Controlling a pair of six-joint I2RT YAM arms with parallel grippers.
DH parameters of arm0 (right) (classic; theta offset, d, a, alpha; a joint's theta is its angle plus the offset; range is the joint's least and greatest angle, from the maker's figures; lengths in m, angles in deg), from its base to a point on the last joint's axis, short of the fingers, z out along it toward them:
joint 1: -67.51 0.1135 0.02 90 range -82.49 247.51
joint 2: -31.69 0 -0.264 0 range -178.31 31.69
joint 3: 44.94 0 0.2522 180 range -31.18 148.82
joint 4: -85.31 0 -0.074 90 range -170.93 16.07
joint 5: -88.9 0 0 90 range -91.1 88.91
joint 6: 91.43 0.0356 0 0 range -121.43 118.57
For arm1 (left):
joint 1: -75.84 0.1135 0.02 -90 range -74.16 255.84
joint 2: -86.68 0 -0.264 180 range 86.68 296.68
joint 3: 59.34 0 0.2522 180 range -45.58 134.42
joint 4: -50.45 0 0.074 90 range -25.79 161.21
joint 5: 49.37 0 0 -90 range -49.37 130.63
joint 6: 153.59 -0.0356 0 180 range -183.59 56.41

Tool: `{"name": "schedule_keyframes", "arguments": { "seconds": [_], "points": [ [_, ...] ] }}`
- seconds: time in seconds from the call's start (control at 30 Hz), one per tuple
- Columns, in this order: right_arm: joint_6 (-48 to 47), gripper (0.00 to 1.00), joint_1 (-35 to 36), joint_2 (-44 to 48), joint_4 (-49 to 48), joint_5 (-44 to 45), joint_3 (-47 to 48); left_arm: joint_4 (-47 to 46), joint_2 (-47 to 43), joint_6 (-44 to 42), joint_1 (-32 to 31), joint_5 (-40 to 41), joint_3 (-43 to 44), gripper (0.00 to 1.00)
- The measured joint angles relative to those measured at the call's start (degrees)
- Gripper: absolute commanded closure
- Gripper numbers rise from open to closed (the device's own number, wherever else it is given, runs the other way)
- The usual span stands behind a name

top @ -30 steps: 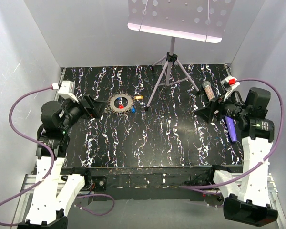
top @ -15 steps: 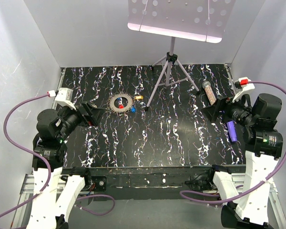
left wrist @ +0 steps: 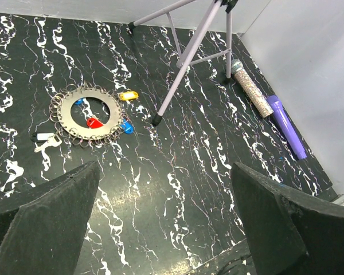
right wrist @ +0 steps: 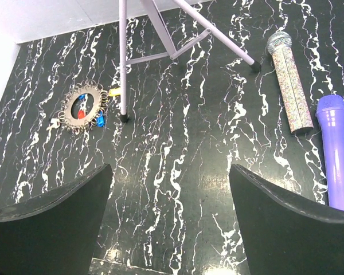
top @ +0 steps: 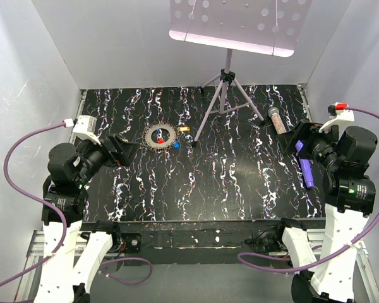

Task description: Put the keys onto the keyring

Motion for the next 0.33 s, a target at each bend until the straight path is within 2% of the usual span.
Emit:
{"name": "schedule_keyframes", "arguments": {
  "seconds": [0.33],
  "points": [
    [0.3, 0.08, -0.7, 0.0, -0.1, 0.6, -0.7, 0.1, -0.6, 0.0, 0.0, 0.0, 0.0, 0.02]
  ]
}}
